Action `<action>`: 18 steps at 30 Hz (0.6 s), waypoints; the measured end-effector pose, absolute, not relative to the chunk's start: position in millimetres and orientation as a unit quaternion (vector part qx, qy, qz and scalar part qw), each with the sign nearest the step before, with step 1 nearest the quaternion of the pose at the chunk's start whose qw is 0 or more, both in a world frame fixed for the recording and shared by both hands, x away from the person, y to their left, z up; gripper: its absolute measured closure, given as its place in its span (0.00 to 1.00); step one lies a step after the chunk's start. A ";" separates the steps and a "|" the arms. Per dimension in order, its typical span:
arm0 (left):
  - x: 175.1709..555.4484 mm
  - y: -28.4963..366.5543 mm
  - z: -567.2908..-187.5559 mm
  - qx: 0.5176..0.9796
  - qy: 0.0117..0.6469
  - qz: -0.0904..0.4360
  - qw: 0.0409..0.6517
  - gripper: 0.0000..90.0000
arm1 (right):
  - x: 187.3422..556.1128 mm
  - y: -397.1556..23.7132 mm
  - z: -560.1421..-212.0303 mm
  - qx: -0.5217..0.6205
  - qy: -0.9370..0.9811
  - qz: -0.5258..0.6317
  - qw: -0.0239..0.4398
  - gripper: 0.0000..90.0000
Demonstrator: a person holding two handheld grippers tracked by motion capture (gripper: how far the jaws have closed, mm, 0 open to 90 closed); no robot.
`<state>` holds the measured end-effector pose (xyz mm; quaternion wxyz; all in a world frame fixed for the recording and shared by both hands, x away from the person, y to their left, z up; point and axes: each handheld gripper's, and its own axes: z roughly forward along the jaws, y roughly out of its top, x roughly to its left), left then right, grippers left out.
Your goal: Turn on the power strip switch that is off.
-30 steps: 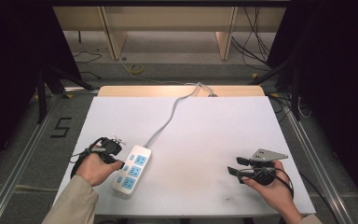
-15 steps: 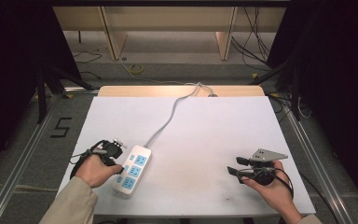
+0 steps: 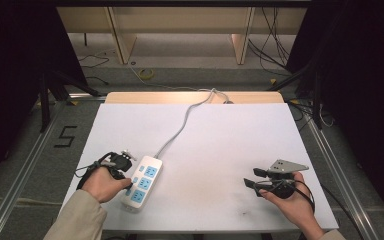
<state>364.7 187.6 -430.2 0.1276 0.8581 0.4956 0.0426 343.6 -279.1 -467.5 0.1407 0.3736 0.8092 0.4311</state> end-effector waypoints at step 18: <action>363.0 186.6 -430.1 0.852 0.509 0.028 0.116 1.00 | 343.3 -278.9 -467.6 0.373 0.809 0.432 0.141 0.48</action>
